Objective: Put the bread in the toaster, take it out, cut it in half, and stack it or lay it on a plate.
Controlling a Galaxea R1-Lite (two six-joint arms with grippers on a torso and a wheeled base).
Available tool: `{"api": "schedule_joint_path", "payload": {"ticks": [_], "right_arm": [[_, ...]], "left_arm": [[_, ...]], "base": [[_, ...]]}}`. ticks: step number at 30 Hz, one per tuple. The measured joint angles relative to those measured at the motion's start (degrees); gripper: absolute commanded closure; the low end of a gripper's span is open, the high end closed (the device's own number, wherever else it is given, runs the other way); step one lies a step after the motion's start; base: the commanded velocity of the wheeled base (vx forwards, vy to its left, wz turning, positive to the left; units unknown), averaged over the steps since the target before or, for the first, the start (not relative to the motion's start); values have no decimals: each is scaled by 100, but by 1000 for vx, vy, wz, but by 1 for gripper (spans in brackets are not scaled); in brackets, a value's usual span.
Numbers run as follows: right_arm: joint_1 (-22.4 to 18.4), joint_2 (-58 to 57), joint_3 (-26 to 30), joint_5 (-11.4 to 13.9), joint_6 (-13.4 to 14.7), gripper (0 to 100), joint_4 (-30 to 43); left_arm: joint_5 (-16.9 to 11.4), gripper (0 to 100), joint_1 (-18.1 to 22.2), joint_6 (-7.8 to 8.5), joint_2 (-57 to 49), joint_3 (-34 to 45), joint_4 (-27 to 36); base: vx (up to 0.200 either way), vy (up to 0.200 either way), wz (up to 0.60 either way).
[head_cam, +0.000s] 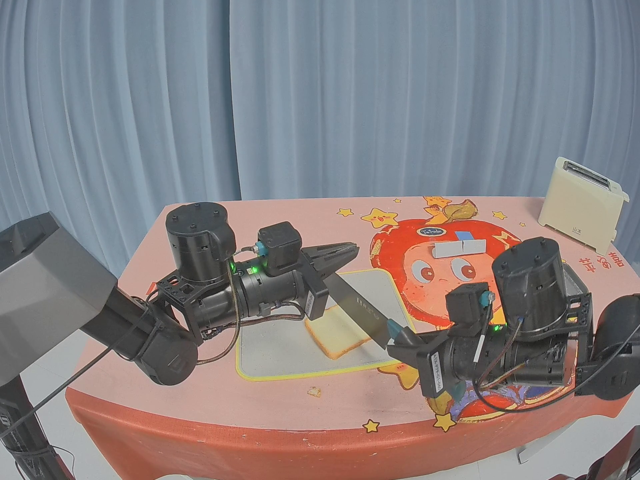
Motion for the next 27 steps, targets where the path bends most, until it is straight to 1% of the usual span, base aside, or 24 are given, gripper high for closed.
{"api": "schedule_joint_path", "payload": {"ticks": [3, 8, 12, 15, 27], "right_arm": [[-44, -9, -157, -9, 16, 100, 82], [-41, -6, -226, 9, 39, 100, 182], [-11, 13, -232, 27, 222, 100, 250], [-2, 29, -234, 40, 271, 100, 261], [57, 197, -267, 0, 282, 100, 268]], "left_arm": [[1, 100, -4, -5, 76, 4, 2], [12, 100, -11, 1, 205, -11, 5], [17, 100, -11, 30, 315, -24, 2], [34, 100, -4, 41, 375, -38, 2], [39, 100, -2, 66, 445, -40, -1]], "base": [[0, 0, 0], [0, 0, 0], [0, 0, 0], [0, 0, 0], [0, 0, 0]]}}
